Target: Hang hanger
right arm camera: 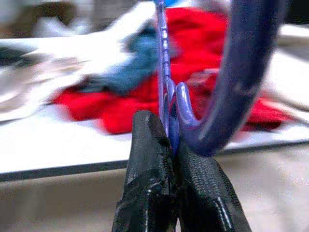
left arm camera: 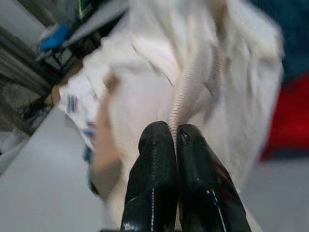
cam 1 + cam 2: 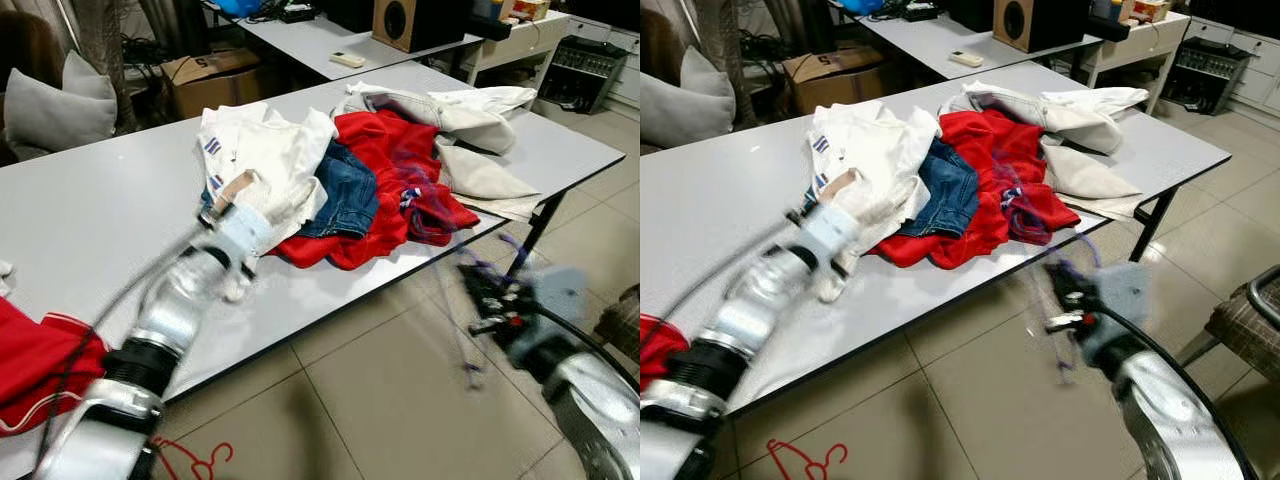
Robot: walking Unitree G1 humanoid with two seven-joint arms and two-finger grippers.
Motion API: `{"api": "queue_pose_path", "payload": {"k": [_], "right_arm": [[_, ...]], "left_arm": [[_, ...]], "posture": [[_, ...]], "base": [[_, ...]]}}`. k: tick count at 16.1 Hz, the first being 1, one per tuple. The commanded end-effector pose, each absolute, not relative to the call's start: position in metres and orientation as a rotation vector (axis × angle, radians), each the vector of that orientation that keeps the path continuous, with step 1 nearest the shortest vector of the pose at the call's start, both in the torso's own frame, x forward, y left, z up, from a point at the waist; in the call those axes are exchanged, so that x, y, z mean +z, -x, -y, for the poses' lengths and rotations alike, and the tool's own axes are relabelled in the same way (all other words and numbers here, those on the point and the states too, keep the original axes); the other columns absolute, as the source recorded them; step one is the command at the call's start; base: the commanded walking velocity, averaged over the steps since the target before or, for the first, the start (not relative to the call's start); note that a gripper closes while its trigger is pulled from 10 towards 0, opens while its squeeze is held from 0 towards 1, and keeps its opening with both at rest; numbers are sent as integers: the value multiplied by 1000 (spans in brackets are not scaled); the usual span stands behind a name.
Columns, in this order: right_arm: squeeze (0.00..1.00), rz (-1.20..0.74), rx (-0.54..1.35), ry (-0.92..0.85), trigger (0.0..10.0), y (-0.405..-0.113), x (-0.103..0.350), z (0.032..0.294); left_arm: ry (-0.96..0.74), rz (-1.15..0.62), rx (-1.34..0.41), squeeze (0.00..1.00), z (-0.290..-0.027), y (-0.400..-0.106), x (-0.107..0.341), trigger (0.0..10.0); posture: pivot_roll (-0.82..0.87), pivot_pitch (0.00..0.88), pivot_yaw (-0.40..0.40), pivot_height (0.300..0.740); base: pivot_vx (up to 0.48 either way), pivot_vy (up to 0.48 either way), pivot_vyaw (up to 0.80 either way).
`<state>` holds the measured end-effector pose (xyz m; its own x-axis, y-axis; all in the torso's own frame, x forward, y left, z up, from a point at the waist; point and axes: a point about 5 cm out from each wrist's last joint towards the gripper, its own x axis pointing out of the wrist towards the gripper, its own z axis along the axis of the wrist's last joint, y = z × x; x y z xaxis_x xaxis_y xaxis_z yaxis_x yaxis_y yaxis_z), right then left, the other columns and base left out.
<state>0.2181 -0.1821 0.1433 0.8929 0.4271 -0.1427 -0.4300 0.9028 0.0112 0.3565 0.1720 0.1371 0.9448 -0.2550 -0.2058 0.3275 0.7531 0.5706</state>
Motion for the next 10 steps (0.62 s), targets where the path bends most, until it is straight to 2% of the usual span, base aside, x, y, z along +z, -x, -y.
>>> {"api": "queue_pose_path", "payload": {"k": [1, 5, 7, 10], "right_arm": [[0, -151, 558, -23, 10000, -217, 147, 169], [0, -205, 771, -140, 10000, -230, 150, 141], [0, -258, 779, -178, 10000, -237, 149, 136], [0, -331, 792, -347, 10000, -239, 146, 131]], "left_arm": [[-635, -32, -320, 0, -174, -362, 165, 0], [-642, 97, -427, 0, -168, -355, 208, 0], [-680, 130, -443, 0, -167, -351, 220, 0], [-719, 160, -407, 0, -178, -345, 238, 0]], "posture": [[-225, 0, 63, 740], [-162, 0, 43, 740], [-139, 0, 36, 740], [-112, 0, 24, 740]], "base": [[0, 0, 0], [0, 0, 0], [0, 0, 0], [0, 0, 0]]}}
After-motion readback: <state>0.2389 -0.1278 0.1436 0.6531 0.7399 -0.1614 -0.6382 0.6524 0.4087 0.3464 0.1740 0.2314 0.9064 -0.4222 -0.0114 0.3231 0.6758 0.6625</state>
